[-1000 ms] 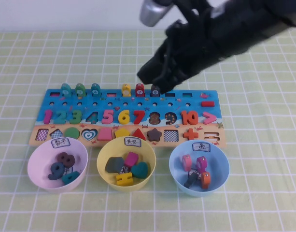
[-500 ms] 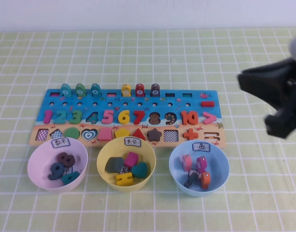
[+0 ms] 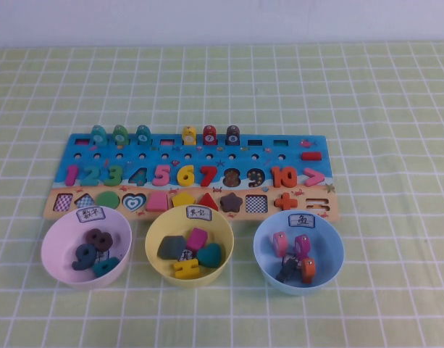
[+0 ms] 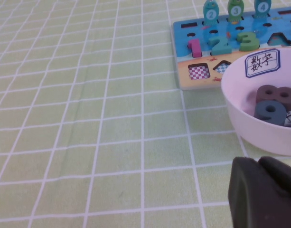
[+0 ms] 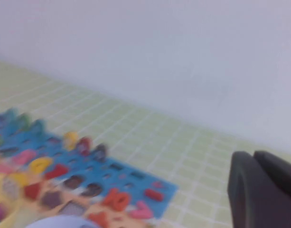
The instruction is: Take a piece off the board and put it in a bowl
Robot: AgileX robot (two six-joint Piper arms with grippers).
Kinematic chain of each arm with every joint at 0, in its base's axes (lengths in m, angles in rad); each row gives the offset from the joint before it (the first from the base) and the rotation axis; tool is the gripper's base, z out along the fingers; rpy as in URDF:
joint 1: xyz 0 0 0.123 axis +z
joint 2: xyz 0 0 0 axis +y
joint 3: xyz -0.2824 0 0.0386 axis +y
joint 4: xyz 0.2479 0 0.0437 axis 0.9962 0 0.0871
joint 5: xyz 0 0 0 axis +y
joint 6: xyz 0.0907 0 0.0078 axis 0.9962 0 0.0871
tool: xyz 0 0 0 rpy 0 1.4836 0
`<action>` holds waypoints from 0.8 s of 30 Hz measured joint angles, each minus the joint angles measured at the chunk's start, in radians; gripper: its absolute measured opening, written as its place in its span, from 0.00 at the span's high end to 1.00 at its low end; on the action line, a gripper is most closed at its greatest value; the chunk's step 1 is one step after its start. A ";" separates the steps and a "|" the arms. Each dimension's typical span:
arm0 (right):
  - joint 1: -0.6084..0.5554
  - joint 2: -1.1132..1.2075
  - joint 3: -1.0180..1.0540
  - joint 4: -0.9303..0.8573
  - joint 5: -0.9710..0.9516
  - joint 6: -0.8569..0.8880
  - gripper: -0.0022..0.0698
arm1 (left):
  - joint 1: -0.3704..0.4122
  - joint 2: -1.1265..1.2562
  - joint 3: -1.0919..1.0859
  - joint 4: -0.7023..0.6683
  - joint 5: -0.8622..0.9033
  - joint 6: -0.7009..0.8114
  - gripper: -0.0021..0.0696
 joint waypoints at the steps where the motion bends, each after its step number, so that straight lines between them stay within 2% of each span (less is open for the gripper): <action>1: -0.010 -0.036 0.041 0.003 -0.044 0.000 0.99 | 0.000 0.000 0.000 0.000 0.000 0.000 0.98; 3: -0.052 -0.097 0.117 0.010 -0.119 0.000 0.99 | 0.000 0.000 0.000 0.000 0.000 0.000 0.98; 6: -0.148 -0.183 0.198 0.023 -0.136 0.000 0.99 | 0.000 0.000 0.000 0.000 0.000 0.000 0.98; 13: -0.376 -0.354 0.257 0.084 0.013 0.000 0.99 | 0.000 0.000 0.000 0.000 0.000 0.000 0.98; 20: -0.433 -0.407 0.267 0.121 0.037 0.004 0.99 | 0.000 0.000 0.000 0.000 0.000 0.000 0.98; 22: -0.436 -0.407 0.296 0.044 0.035 0.089 0.99 | 0.000 0.000 0.000 0.000 0.000 0.000 0.98; 24: -0.436 -0.407 0.341 -0.203 0.045 0.383 0.99 | 0.000 0.000 0.000 0.000 0.000 0.000 0.98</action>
